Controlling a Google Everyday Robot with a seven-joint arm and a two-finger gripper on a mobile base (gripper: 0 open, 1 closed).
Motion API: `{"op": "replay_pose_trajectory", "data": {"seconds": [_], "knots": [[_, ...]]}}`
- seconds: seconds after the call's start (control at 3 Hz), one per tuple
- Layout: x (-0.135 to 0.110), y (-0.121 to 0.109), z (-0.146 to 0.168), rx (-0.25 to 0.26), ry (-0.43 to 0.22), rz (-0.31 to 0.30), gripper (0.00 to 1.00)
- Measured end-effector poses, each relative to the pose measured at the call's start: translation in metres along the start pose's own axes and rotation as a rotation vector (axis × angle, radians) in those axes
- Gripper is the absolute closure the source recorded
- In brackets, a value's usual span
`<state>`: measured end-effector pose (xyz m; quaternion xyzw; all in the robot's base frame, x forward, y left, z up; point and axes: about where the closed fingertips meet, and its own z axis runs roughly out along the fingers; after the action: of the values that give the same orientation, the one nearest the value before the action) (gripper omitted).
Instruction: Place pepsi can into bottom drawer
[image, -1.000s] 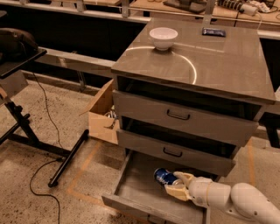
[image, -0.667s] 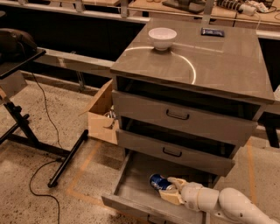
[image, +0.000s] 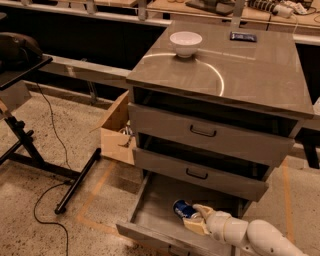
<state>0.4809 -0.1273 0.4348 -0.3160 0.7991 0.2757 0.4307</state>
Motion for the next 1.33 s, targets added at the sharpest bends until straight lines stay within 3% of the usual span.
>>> {"op": "replay_pose_trajectory", "data": {"seconds": [0.33,0.67,1.33], "knots": [[0.052,-0.038,0.038,0.054,0.044,0.001,1.00],[0.079,-0.064,0.071,0.049,0.072,0.001,1.00],[0.122,-0.102,0.161,-0.014,0.114,-0.007,1.00]]}}
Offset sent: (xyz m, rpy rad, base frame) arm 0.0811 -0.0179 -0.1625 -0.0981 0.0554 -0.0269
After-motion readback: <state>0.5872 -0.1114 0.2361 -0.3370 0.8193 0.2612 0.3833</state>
